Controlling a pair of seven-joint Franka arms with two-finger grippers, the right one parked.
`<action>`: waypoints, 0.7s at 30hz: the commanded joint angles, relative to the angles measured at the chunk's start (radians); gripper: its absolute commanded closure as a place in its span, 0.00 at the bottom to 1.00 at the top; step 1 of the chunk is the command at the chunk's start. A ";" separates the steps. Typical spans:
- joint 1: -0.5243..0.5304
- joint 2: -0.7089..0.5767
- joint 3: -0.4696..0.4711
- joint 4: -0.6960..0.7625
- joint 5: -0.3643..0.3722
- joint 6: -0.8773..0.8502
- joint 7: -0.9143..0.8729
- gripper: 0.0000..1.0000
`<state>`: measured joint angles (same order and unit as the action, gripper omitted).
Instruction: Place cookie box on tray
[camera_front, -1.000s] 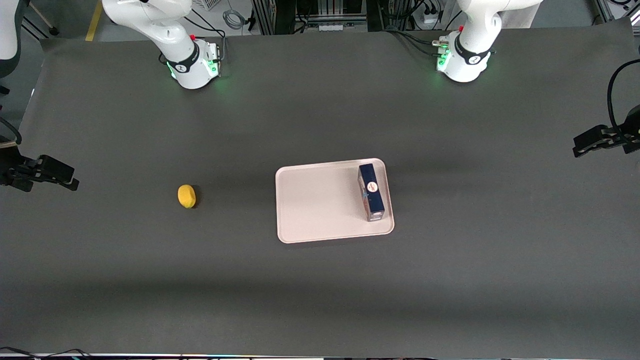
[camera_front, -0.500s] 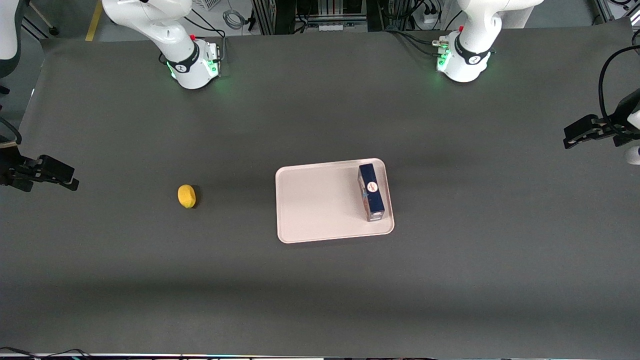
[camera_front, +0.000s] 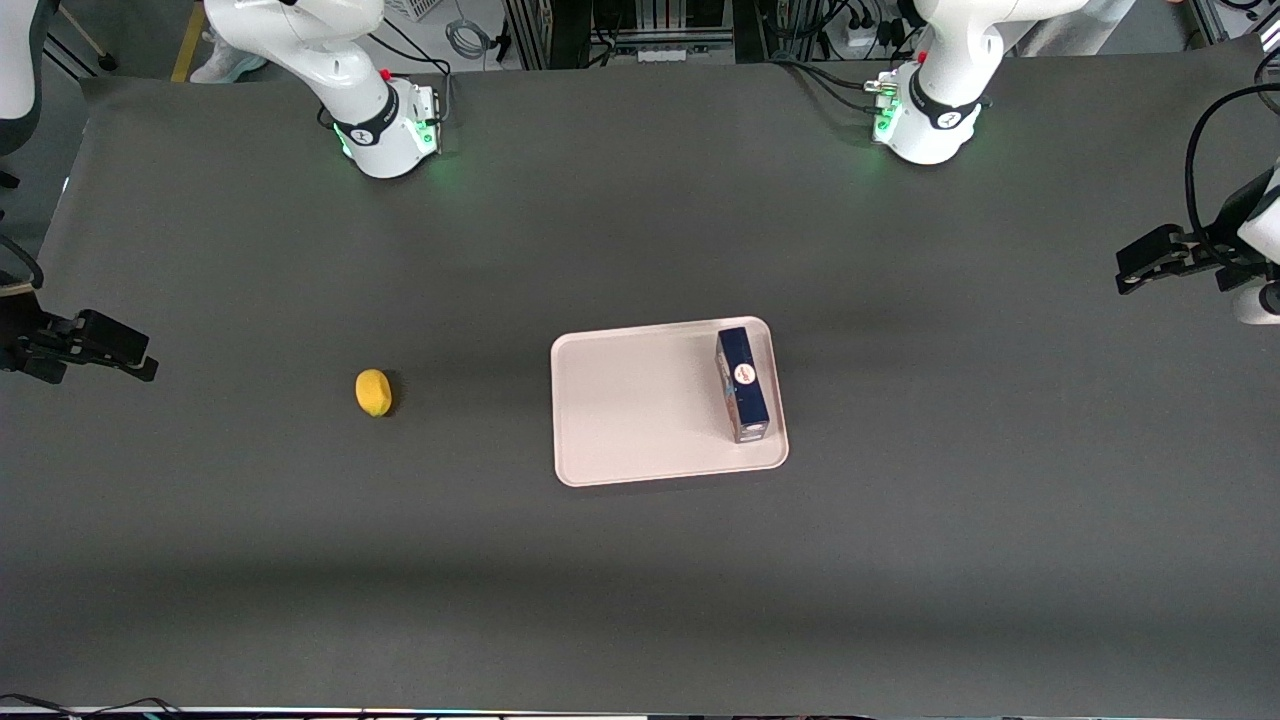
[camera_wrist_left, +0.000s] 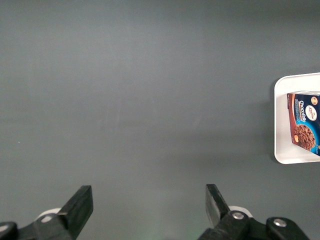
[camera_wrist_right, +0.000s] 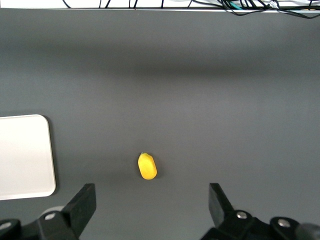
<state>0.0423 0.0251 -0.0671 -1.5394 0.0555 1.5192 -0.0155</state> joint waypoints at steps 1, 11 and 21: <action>-0.018 -0.031 0.017 -0.028 -0.003 -0.008 -0.017 0.00; -0.015 -0.030 0.017 -0.028 -0.003 -0.008 -0.012 0.00; -0.015 -0.028 0.017 -0.028 -0.003 -0.008 -0.008 0.00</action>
<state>0.0419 0.0250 -0.0635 -1.5394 0.0555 1.5171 -0.0160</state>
